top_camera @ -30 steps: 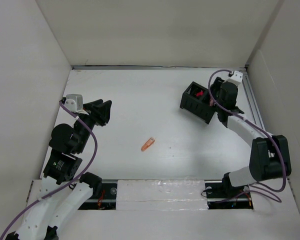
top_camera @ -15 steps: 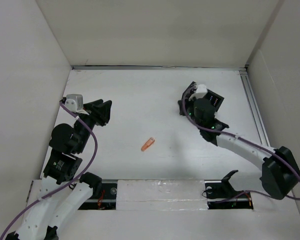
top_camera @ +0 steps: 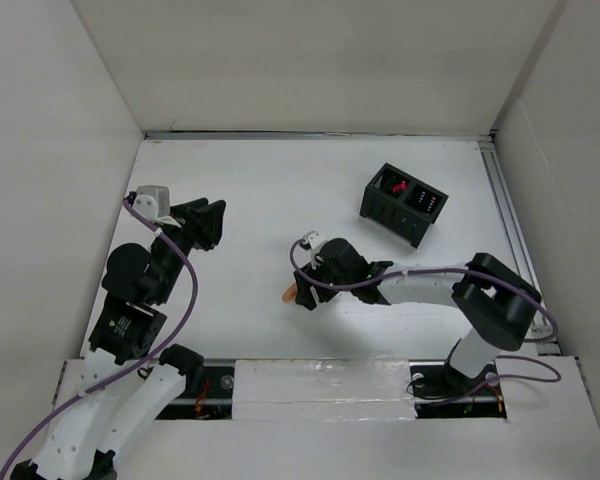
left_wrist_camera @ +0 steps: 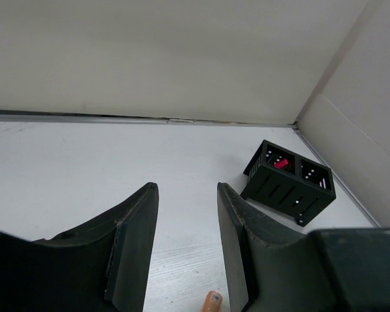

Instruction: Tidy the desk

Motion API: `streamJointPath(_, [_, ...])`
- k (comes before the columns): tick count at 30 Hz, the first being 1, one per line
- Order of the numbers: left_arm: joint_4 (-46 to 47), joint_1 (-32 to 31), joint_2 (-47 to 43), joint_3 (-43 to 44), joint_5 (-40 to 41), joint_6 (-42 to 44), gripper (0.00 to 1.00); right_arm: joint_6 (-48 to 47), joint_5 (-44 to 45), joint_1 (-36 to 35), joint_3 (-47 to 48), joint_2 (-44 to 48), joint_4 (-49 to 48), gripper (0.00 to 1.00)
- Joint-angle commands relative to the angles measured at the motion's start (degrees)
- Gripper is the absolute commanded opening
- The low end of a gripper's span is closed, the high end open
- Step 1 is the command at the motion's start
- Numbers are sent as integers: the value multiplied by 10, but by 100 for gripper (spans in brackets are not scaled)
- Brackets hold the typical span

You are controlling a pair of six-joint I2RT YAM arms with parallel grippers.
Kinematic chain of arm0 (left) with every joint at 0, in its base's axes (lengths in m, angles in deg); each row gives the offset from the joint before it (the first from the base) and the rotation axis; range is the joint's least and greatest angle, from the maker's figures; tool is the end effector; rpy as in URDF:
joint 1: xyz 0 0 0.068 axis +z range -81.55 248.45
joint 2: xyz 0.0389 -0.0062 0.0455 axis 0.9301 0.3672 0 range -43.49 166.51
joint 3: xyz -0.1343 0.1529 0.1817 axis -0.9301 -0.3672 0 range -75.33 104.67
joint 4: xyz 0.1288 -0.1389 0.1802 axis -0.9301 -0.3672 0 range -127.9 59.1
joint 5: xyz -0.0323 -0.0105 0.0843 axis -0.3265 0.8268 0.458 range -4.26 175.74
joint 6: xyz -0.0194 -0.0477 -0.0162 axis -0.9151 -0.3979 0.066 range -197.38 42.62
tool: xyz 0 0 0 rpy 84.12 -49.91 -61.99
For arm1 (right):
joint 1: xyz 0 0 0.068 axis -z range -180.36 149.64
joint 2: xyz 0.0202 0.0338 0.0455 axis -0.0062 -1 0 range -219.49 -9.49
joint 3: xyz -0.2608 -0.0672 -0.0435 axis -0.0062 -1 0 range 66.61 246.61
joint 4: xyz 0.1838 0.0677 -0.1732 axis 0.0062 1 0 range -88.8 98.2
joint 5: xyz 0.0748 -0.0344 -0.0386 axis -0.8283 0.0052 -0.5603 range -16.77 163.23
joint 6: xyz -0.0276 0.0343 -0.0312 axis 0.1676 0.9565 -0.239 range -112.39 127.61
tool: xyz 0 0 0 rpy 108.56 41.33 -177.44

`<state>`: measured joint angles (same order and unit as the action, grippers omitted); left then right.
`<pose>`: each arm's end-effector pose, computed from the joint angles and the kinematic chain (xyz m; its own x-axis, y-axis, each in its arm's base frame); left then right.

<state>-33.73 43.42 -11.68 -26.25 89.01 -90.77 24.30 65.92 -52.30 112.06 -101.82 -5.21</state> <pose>0.1078 -0.0480 0.4099 0.1336 -0.3175 -0.9388 0.4147 0.8783 -0.2380 0.1968 0.2589 0.1684 -0.6247 -0.3359 -0.7049 -0.6903 0.6595 0.2976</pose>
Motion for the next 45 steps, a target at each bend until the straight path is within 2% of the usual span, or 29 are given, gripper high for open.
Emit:
streamJointPath(1, [25,-2,4,-6,2,-1,37,12,-39,-5,29,-19,-37,76])
streamJointPath(9, [25,-2,1,-5,-1,0,37,32,-7,-12,69,-103,-57,73])
streamJointPath(15, [25,-2,0,-5,3,1,37,6,68,-29,139,-137,-4,72])
streamJointPath(20, [24,-2,0,-5,3,1,37,-13,124,-41,175,-179,34,66])
streamJointPath(22, [25,-2,-2,-4,3,1,37,-11,130,-47,181,-193,38,57])
streamJointPath(24, [25,-2,-2,-5,2,2,37,-11,135,-54,184,-211,39,56])
streamJointPath(26, [24,-2,-2,-5,4,2,37,-10,150,-61,191,-223,40,50])
streamJointPath(27, [24,-2,-3,-6,4,2,37,-10,155,-62,194,-232,43,42])
streamJointPath(28, [25,-2,-2,-5,4,2,37,-11,170,-68,203,-236,55,27])
streamJointPath(29, [25,-2,-2,-5,4,2,37,-11,170,-68,203,-236,55,26])
streamJointPath(33, [25,-2,-2,-5,2,1,37,-6,200,-68,187,-189,52,19])
streamJointPath(36, [25,-2,-3,-5,2,-1,37,-1,200,-27,163,-106,31,17])
streamJointPath(39, [24,-2,-2,-6,1,0,37,8,178,42,146,-28,0,15])
streamJointPath(45, [25,-2,0,-7,0,-1,37,4,206,191,137,74,-38,16])
